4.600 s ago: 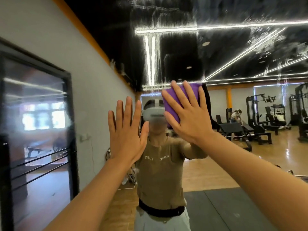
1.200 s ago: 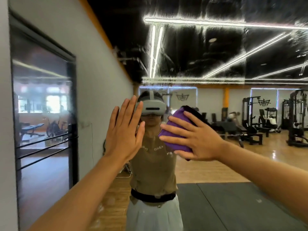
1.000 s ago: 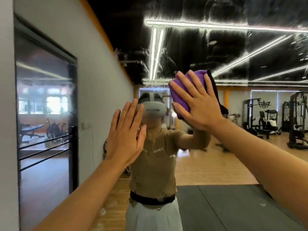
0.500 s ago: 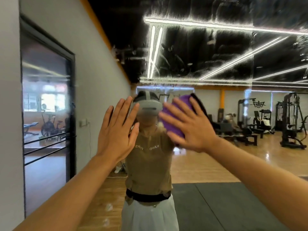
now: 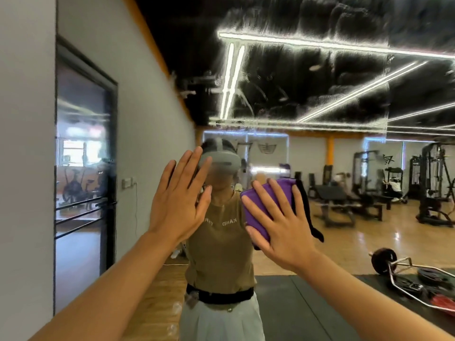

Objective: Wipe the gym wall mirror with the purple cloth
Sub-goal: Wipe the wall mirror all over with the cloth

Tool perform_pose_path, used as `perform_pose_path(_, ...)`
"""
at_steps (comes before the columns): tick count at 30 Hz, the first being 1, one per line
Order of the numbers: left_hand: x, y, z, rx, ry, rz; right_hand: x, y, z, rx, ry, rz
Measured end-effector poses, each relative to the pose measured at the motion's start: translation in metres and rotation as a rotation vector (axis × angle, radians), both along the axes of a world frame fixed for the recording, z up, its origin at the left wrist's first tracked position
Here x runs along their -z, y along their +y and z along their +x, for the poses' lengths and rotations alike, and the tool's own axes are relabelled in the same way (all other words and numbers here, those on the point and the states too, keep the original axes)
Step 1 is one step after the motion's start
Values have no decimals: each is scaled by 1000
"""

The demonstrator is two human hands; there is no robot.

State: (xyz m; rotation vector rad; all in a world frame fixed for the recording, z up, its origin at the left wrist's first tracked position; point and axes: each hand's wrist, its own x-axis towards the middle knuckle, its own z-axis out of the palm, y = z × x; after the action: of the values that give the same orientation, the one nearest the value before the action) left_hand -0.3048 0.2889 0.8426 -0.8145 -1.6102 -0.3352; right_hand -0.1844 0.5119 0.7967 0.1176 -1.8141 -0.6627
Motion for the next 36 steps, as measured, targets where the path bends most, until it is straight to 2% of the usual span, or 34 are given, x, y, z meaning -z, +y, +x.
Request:
perform_pose_path(4,-1,-4,-3,11,11,-12,-48,-1,-6,-16,30,12)
perform_pose_path(8,-1,-3,-1,35,34,-1,-134,-10,-20,5,175,-150)
perform_pose_path(10,-1,-3,-2,51,40,4,-150,-17,-24,9,208,-213)
perform_pose_path(12,-1,-6,-3,56,32,16,-134,-22,-26,-3,232,-250)
perform_pose_path(14,2,-10,-5,64,7,38,-89,-27,-26,-7,224,-237)
perform_pose_path(17,6,-14,-4,62,-12,37,-8,-34,-24,6,110,-158)
perform_pose_path(19,9,-19,-4,56,-12,17,15,-34,-21,19,69,-130)
perform_pose_path(22,11,-26,-6,43,-19,1,-1,-33,-19,18,42,-82)
perform_pose_path(25,13,-29,-9,28,-9,-13,-58,-38,-25,11,62,-60)
perform_pose_path(28,11,-29,-10,15,0,-26,-121,-52,-38,30,128,-116)
perform_pose_path(30,11,-32,-11,8,3,-30,-136,-61,-44,47,175,-180)
perform_pose_path(33,13,-37,-12,12,-5,-25,-106,-65,-45,27,192,-209)
perform_pose_path(36,16,-42,-14,19,-17,-18,-35,-64,-38,-26,97,-139)
